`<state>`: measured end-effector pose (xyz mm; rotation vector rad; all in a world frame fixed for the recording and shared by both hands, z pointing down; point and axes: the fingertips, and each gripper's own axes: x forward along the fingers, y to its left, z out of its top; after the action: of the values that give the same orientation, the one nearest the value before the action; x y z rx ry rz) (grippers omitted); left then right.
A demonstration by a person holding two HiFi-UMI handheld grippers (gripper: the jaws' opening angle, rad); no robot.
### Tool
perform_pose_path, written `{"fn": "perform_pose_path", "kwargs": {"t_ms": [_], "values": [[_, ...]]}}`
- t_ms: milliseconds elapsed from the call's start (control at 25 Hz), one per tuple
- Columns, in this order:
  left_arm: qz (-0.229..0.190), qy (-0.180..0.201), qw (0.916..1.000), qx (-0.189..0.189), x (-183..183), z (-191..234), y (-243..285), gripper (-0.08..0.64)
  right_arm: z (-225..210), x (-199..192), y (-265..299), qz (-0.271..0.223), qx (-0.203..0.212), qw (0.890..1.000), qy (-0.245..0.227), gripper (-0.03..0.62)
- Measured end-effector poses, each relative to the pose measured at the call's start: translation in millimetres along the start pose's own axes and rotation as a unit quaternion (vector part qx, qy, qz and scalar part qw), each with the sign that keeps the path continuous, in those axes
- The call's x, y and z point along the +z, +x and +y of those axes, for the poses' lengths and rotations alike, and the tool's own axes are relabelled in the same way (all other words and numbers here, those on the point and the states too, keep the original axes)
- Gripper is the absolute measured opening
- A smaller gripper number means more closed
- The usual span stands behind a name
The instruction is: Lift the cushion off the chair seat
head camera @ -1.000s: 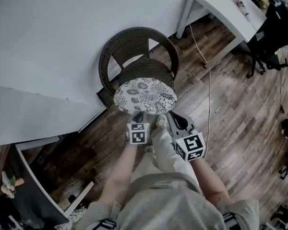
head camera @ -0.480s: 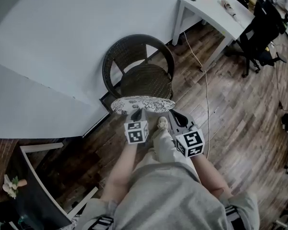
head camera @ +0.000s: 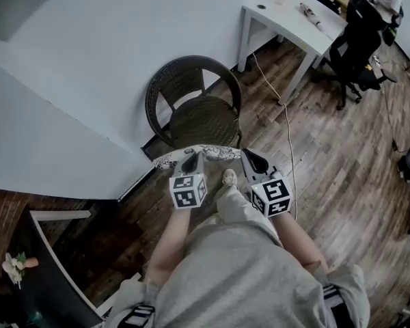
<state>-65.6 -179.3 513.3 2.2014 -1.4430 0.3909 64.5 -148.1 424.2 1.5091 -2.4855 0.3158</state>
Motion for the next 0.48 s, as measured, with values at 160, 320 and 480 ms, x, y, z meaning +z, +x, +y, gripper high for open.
{"fn": "perform_pose_path", "kwargs": {"t_ms": [160,320,480], "values": [[-0.029,0.007,0.9995,-0.01,21.5,-8.0,-23.4,0.021,1.8,6.7,-10.5,-0.013,-0.007,1.0,0.001,0.003],[-0.05,0.016,0.9985,-0.016,37.8,-15.2,-42.6,0.021,5.2,13.7,-18.8,-0.029,-0.009,1.0,0.003,0.003],[-0.071,0.023,0.997,-0.021,51.0,-18.9,-59.1,0.021,9.7,17.3,-23.5,-0.039,-0.013,0.999,0.005,0.003]]}}
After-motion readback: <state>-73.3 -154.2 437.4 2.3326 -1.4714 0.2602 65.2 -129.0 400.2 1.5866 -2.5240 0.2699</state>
